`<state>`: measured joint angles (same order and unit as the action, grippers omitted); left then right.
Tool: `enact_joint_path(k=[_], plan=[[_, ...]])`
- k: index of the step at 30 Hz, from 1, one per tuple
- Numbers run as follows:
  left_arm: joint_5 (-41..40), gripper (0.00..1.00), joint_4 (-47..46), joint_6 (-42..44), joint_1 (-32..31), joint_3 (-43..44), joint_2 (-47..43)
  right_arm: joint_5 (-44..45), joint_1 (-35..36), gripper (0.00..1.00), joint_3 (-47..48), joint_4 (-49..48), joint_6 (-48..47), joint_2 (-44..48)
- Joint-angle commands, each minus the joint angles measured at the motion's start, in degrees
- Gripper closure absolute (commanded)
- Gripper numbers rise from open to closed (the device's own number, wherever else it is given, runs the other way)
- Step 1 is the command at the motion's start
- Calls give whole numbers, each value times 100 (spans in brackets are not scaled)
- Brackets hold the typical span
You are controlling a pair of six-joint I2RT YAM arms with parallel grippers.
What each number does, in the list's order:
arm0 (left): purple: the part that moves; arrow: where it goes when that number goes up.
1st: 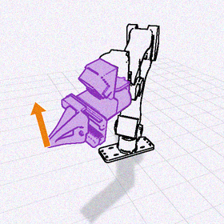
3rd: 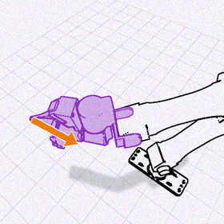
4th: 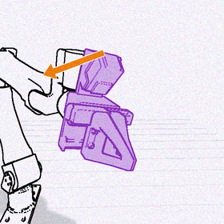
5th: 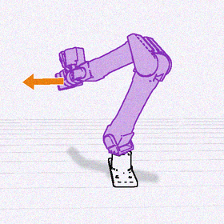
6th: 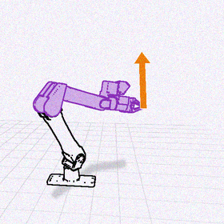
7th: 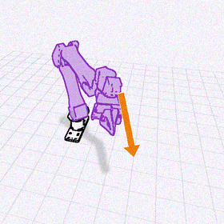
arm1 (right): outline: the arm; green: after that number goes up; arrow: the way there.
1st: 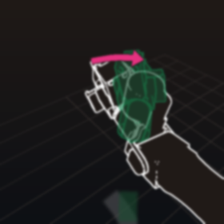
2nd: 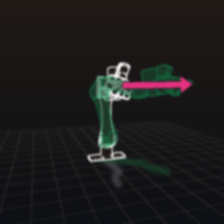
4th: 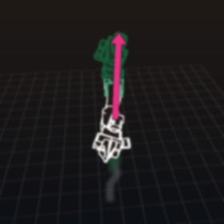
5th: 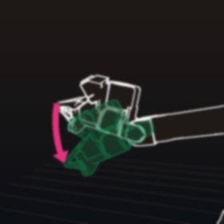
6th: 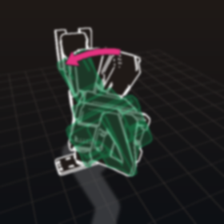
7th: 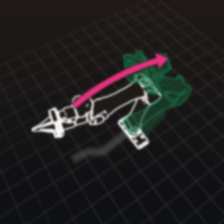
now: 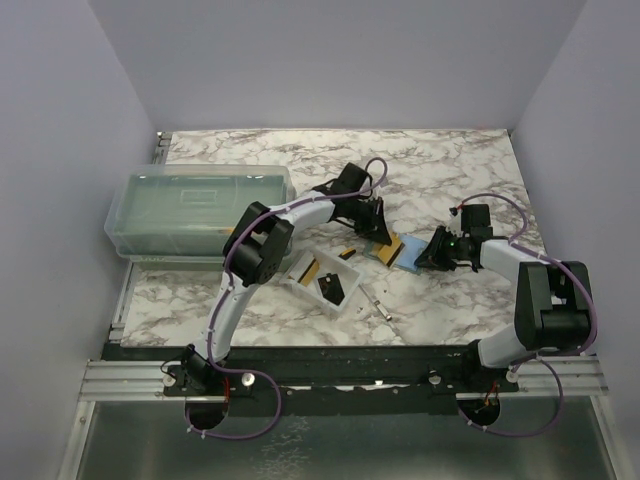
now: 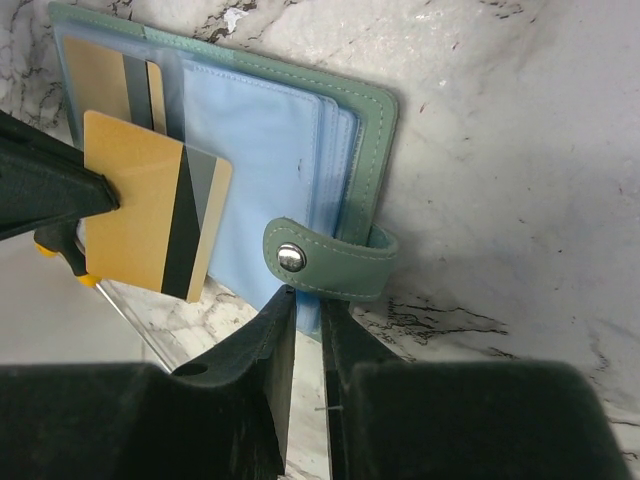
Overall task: Put the credit cards into the card holder
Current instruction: Insert the credit card into the card holder.
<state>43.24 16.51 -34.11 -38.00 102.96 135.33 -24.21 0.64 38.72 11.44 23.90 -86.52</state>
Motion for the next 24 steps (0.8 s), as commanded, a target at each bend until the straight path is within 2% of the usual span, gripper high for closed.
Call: enact_joint_path(k=[1, 17, 24], plan=[[-212, 100, -279, -113, 22, 305, 264, -111, 23, 81, 4, -28, -121, -202], [-373, 100, -636, -226, 67, 461, 455, -185, 19, 81, 6, 7, -142, -220], [-405, 100, -1555, -688, 58, -234, 216, -236, 23, 81, -28, -39, -100, -207]])
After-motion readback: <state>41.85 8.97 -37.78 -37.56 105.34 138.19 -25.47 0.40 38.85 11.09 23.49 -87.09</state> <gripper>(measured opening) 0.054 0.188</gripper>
